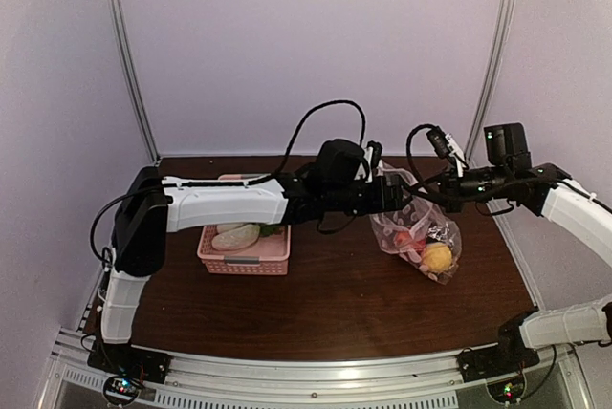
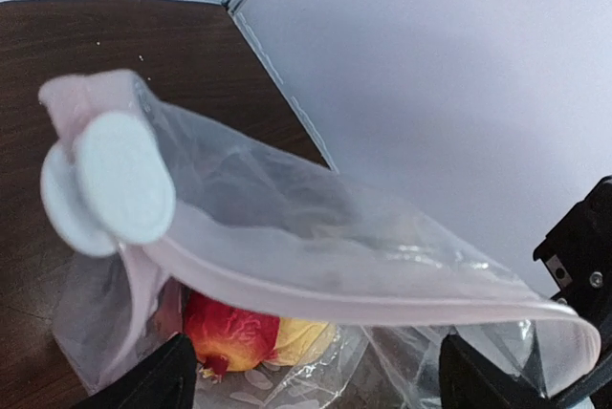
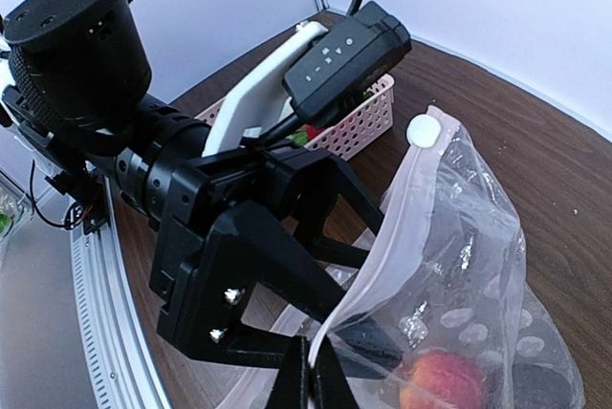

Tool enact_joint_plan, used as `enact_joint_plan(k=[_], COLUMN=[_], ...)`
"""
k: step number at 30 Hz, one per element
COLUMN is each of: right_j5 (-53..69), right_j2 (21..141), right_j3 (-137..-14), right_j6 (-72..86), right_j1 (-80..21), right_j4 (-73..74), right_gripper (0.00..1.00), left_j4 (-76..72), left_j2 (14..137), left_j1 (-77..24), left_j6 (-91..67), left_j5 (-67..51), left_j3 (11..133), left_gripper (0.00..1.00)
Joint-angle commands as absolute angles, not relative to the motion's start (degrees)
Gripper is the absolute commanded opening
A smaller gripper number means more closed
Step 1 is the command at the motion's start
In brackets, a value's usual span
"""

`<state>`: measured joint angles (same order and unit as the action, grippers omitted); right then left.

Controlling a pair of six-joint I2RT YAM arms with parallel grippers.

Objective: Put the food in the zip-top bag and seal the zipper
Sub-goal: Place the fake fruit in the zipper food storage bag, then adjust the zipper food storage bag at the center of the board.

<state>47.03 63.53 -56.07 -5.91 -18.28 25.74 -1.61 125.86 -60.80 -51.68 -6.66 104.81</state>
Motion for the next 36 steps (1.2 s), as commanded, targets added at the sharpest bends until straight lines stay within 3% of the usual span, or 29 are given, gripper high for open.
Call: enact_joint_plan(k=[1, 9, 16, 22, 28, 36], right_j5=[44.29, 39.89, 26.99, 15.89, 23.26, 32.04], right_j2=[62.42, 65.45, 70.49, 76.44, 77.48, 77.08], right_j3=[-57.75, -58.04, -67.56, -79.99, -80.56, -65.52], right_j6=[-6.63, -8.87, -13.76, -19.96, -20.39, -20.70], right_j1=[-18.46, -17.08, -12.02, -10.36, -13.13, -20.90], right_j4=[25.46, 25.72, 27.17, 29.12, 31.08, 31.92], right_gripper=[0.00, 0.00, 0.00, 0.00, 0.00, 0.00], left_j4=[-3.98, -6.74, 11.79, 21.15, 26.29, 25.92], left_j2=[121.23, 110.53, 97.09, 87.69, 84.13, 93.10], left_j1=[-60.55, -60.56, -59.74, -53.29, -47.46, -42.89], left_j6=[-48.89, -38.22, -26.80, -27.75, -25.81, -24.57], left_j5=[-10.02, -19.70, -3.05, 8.96, 12.09, 9.51], left_j3=[103.49, 96.92, 84.52, 73.14, 68.92, 71.41], left_gripper=[0.89, 0.87, 0.87, 0.87, 0.92, 0.94])
